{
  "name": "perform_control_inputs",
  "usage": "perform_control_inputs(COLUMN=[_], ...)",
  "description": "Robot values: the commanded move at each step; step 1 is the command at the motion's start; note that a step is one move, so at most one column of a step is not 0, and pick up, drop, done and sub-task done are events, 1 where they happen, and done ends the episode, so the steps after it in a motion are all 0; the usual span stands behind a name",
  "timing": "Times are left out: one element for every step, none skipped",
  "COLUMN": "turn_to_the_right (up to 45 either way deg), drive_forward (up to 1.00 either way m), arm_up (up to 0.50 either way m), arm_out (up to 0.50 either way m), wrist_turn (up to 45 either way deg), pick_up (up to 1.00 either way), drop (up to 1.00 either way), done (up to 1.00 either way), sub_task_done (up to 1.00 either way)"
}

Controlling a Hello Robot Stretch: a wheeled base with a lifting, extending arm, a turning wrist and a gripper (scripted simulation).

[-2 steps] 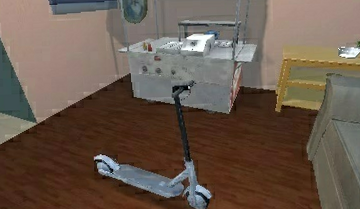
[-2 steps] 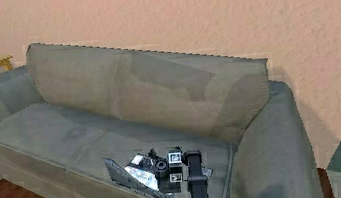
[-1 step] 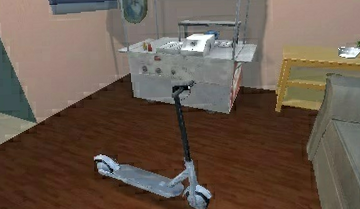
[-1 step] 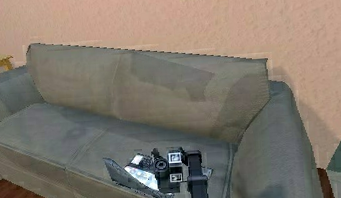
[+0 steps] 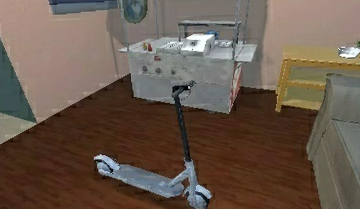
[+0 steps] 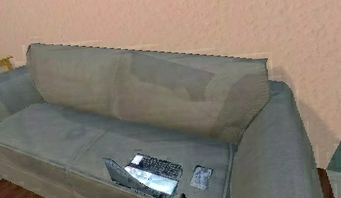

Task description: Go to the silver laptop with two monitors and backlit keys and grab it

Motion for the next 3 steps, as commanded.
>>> perform_control_inputs(turn_to_the_right=[0.0,0.0,0.0], drive_forward=[0.00,0.00,0.00], arm_up=[0.00,0.10,0.00], arm_out=[0.00,0.00,0.00], wrist_turn=[0.0,0.0,0.0], pick_up=[1.00,0.00,0.00], drop=[0.00,0.00,0.00], done=[0.00,0.00,1.00], sub_task_done=[0.00,0.00,0.00])
